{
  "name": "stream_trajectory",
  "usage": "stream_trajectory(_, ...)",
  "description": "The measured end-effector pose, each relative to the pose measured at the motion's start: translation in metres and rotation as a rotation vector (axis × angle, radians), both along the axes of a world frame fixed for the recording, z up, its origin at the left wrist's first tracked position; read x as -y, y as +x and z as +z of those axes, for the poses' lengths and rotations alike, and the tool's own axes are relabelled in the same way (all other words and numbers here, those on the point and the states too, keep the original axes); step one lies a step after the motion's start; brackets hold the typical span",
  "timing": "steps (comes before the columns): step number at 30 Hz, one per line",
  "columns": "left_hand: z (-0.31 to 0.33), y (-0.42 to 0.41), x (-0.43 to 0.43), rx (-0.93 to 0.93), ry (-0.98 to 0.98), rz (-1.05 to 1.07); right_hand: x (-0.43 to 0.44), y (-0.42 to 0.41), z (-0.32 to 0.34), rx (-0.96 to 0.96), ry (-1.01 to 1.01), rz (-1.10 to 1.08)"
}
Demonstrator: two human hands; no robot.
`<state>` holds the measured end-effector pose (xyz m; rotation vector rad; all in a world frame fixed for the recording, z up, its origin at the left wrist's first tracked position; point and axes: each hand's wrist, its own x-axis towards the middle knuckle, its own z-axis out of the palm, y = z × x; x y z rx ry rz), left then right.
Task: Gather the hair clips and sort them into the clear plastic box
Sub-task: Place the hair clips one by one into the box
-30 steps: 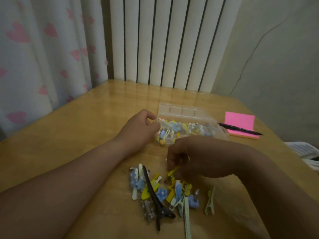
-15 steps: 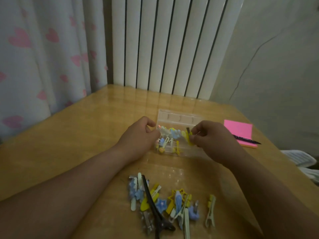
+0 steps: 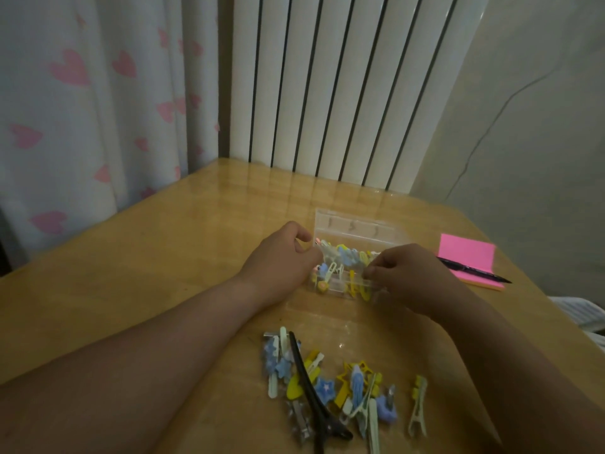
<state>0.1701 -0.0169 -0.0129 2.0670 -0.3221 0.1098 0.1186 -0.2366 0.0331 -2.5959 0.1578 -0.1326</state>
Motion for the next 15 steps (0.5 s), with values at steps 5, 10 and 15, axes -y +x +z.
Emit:
stream_trajectory(5,0.000,-0.001,-0.001,0.000,0.004,0.005,-0.001,-0.011,0.000,0.257,-0.012,0.061)
stream_trajectory(10,0.003,-0.002,-0.001,0.015,0.015,0.010,-0.017,-0.035,0.015,0.227,0.013,0.358)
stream_trajectory(15,0.002,0.000,0.000,0.013,0.008,0.023,-0.039,-0.053,0.024,-0.142,-0.020,0.655)
